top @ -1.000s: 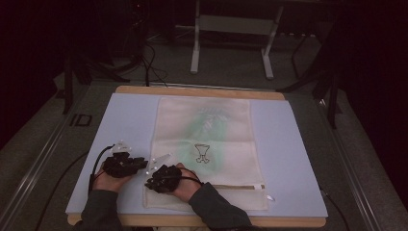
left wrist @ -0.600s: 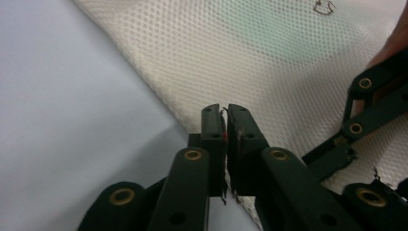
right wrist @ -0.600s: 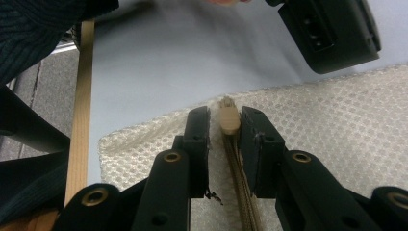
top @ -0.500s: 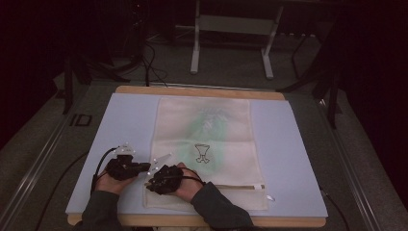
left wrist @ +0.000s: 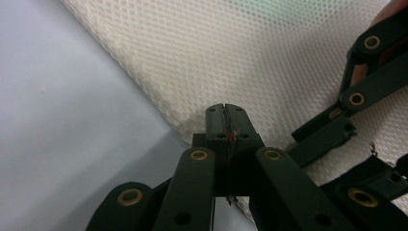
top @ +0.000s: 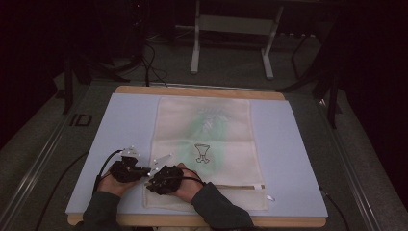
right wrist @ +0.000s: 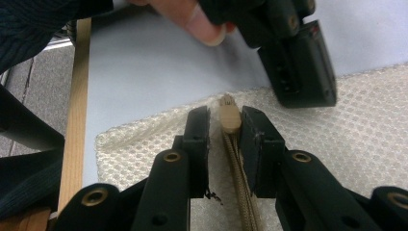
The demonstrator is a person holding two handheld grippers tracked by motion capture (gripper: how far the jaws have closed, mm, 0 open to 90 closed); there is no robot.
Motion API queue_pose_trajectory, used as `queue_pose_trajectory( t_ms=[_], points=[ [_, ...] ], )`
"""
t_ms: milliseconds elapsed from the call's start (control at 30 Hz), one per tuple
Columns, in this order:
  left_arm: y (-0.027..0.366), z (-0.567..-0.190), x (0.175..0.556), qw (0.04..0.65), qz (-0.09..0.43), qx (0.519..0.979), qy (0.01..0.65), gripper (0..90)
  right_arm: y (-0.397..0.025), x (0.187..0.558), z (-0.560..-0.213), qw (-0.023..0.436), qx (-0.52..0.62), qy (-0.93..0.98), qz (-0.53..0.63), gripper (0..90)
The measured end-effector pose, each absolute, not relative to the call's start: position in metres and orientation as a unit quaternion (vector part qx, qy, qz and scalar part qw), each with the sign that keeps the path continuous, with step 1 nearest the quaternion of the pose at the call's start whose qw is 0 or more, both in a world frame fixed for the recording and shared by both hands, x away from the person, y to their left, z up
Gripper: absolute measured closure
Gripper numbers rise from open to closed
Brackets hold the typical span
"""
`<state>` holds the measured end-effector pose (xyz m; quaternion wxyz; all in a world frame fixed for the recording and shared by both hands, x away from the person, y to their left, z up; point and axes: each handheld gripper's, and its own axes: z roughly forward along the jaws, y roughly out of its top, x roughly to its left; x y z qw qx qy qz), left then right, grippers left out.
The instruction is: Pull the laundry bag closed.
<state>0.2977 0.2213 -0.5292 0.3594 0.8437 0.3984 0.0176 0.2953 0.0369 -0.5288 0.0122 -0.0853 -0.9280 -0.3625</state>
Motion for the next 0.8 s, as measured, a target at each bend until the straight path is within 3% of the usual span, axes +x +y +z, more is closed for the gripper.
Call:
queue_pose_trajectory(
  t_ms=[800],
  points=[
    [0.2171,-0.5276,0.2907,0.339,0.024,0.846,0.410,89.9,0.0414,0.2913,-0.5309,-0.013,-0.093,-0.926,-0.366,82.1]
  ],
)
